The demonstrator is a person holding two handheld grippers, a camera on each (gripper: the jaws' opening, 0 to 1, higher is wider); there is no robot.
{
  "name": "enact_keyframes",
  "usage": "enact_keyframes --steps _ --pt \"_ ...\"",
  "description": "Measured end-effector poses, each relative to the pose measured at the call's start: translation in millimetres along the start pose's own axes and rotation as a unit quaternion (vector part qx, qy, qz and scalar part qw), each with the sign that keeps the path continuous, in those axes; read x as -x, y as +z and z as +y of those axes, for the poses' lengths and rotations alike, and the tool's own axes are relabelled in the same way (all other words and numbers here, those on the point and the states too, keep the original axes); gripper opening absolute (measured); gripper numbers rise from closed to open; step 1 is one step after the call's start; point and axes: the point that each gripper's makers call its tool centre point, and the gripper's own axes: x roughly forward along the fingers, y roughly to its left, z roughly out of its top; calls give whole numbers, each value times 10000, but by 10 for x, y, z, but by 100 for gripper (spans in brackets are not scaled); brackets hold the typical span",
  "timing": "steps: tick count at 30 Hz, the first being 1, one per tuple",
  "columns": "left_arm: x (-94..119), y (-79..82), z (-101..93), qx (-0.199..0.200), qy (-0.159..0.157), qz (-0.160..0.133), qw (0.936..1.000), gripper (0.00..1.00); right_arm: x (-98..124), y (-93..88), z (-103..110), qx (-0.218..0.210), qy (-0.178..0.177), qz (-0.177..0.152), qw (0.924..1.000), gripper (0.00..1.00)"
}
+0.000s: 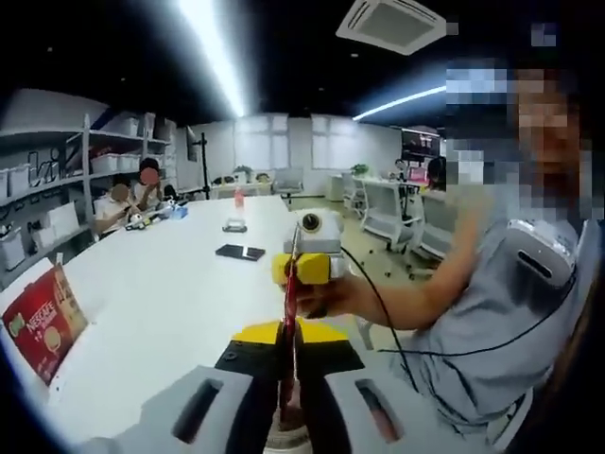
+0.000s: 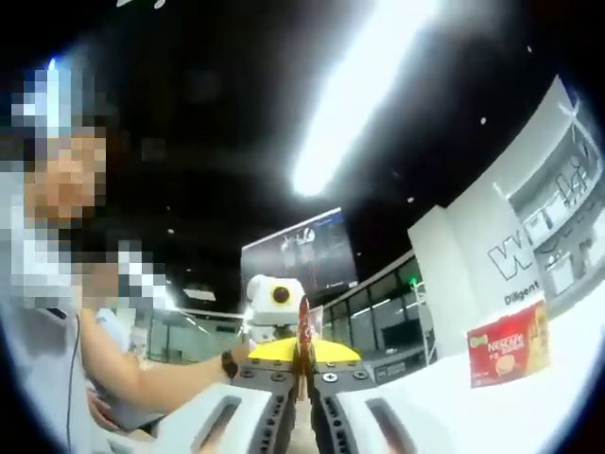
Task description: Tear open the coffee pouch, take out the coffee, and pour the coffee from the pouch into the cup
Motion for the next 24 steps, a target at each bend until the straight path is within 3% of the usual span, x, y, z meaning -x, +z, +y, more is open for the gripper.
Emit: enact_keyframes --steps 3,4,9,12,18,21,24 --pt "9 56 32 105 81 -219 9997 11 41 25 -65 28 0 29 10000 4" --pt "4 44 20 64 72 -197 9998 6 61 40 -135 34 -11 27 10000 5" --pt "-1 25 -15 -49 63 -112 9999 5 104 62 -275 -35 40 13 10000 15" --pt "3 21 -3 -70 68 -75 9999 5 109 69 -324 -10 27 44 10000 13" --pt "8 11 42 4 46 -100 9999 5 29 -1 -56 52 0 81 10000 15" --pt "11 14 50 33 55 -119 9999 6 56 -40 -38 188 -117 152 9996 5" --pt "3 19 56 54 77 -143 9999 9 67 -53 -30 161 -149 154 9996 4"
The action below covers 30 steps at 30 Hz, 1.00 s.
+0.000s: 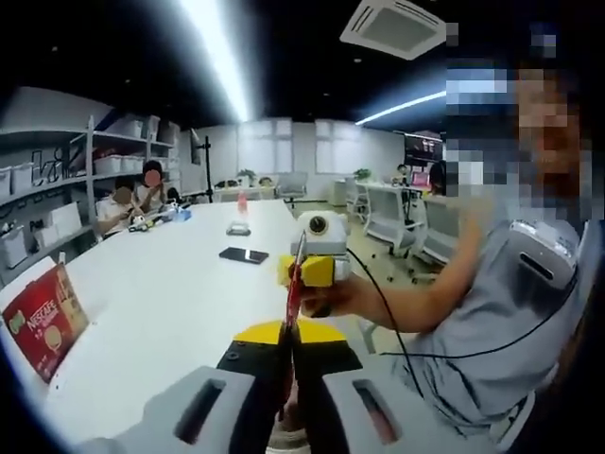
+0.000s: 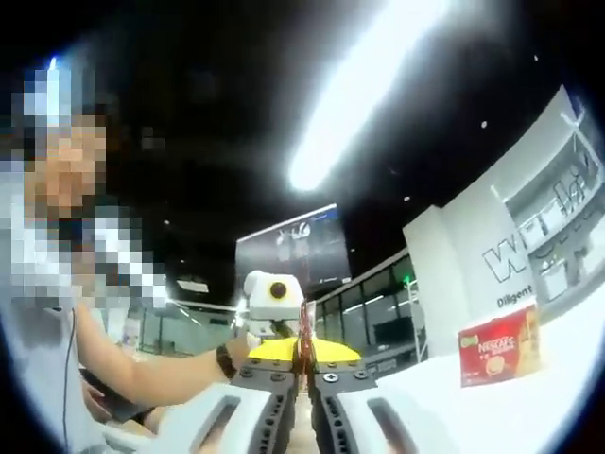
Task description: Tear open the coffee pouch, take out the coffee, and pour the coffee from the pouch into the cup
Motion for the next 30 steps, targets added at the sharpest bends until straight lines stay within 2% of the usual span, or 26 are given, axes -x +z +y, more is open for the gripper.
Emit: enact_keyframes --steps 4,6,7,9,13,19,22,24,26,28,30 --pt "14 27 -2 106 -3 -114 9999 15 -3 31 5 3 -31 -70 10000 4" --pt "13 10 -5 116 14 -89 9999 13 -20 38 21 5 -18 -68 10000 4" --pt "3 -31 -8 91 25 0 10000 6 -22 38 18 -4 -7 -62 10000 5" --pt "-18 -67 -19 102 1 96 9999 5 -44 16 35 -31 28 -20 10000 5" --pt "9 -52 -29 69 22 46 10000 4 -50 26 62 -88 133 -4 9999 16" --pt "42 -26 -39 52 1 36 10000 4 6 87 42 -76 127 -29 9999 17" --pt "51 -32 -43 113 -39 50 9999 4 39 101 28 -35 107 -8 9999 15" --pt "46 -46 -46 163 -76 47 9998 5 54 106 26 30 71 0 10000 5" --pt "21 -73 -59 205 -108 47 9997 7 57 103 29 50 66 31 10000 4" --pt "15 -41 -49 295 -76 -107 9995 13 59 113 33 63 46 11 10000 4" --pt "17 -15 -56 394 -108 -243 9989 13 61 123 35 78 31 -8 10000 4"
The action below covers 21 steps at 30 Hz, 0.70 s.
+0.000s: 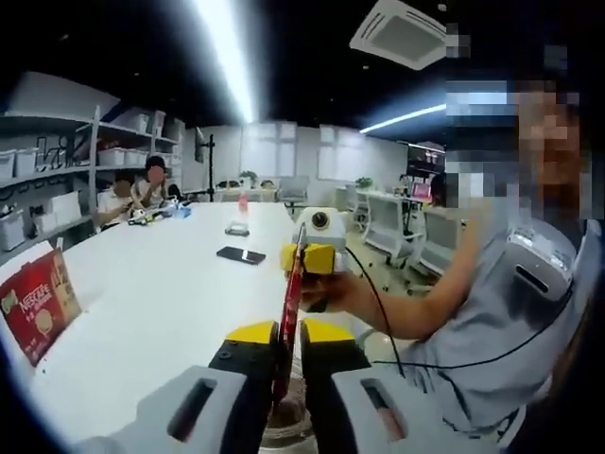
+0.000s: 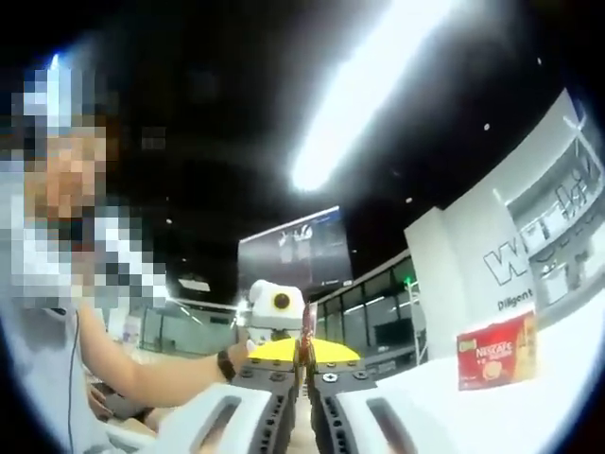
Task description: Tear open the coffee pouch, take out the coffee, and pour the coffee from the pouch into the cup
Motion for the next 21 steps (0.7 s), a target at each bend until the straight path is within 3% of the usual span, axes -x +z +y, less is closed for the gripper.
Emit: enact_keyframes --steps 3,6,16,21 --pt "1 -49 21 -136 75 114 9998 6 -2 3 1 -8 20 -6 10000 8" --pt "-8 -49 -5 -209 49 128 9997 5 1 -4 3 -18 50 8 10000 16" --pt "-18 -51 -32 -230 -31 166 9996 5 232 181 -50 110 -95 -92 9999 9" --pt "-17 -53 -15 -250 15 192 9995 7 232 155 -28 145 -114 30 9998 5"
